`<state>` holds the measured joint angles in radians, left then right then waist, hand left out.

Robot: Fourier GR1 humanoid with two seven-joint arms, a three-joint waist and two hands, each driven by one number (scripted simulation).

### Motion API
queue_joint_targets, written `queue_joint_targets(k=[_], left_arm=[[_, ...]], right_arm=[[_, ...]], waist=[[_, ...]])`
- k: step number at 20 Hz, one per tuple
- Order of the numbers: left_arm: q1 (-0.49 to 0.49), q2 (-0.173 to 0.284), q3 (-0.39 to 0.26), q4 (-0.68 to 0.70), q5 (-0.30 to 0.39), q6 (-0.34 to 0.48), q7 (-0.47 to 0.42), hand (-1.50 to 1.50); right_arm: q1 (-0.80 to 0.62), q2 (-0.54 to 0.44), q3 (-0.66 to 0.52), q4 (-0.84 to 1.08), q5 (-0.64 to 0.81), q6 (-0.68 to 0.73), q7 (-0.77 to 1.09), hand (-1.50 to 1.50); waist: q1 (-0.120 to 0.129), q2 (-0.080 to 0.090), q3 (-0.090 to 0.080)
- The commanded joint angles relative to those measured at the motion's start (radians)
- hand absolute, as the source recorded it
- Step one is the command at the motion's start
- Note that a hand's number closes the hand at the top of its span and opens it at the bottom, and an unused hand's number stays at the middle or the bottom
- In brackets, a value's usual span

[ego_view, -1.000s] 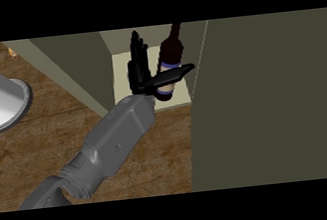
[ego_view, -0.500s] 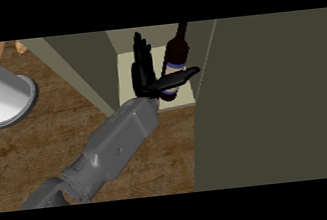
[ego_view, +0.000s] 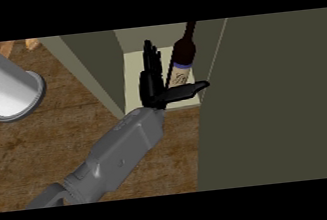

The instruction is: Pick up the wine, place it into the cabinet and close the cabinet

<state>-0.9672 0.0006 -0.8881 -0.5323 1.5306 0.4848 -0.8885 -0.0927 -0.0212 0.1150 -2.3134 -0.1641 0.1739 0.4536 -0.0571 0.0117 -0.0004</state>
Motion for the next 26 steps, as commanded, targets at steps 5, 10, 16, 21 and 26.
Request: queue_joint_targets(k=[5,10,16,21,26], left_arm=[[0.053,-0.001,-0.031,-0.08,-0.033,0.048,-0.054,-1.5],[0.186,0.0,-0.051,-0.171,-0.094,0.058,-0.123,-1.5],[0.225,0.057,0.026,-0.243,-0.252,0.019,-0.027,-1.5],[0.322,0.079,0.0,-0.459,-0.343,0.084,0.016,-1.5],[0.397,0.198,-0.011,-0.658,-0.411,0.078,0.104,-1.5]], right_arm=[[0.026,-0.01,-0.028,-0.008,-0.009,0.002,-0.007,-1.5],[0.036,-0.024,-0.034,-0.052,-0.029,-0.002,0.035,-1.5],[0.033,0.017,0.025,-0.029,0.056,-0.037,0.003,-1.5],[0.01,0.006,0.025,-0.075,0.059,-0.057,0.061,-1.5],[-0.049,-0.036,-0.076,-0.01,-0.001,-0.036,0.059,-1.5]], waist=[[0.026,-0.006,0.0],[0.038,-0.01,0.0],[0.056,-0.013,0.0],[0.059,-0.014,0.0],[0.063,-0.014,0.001]])
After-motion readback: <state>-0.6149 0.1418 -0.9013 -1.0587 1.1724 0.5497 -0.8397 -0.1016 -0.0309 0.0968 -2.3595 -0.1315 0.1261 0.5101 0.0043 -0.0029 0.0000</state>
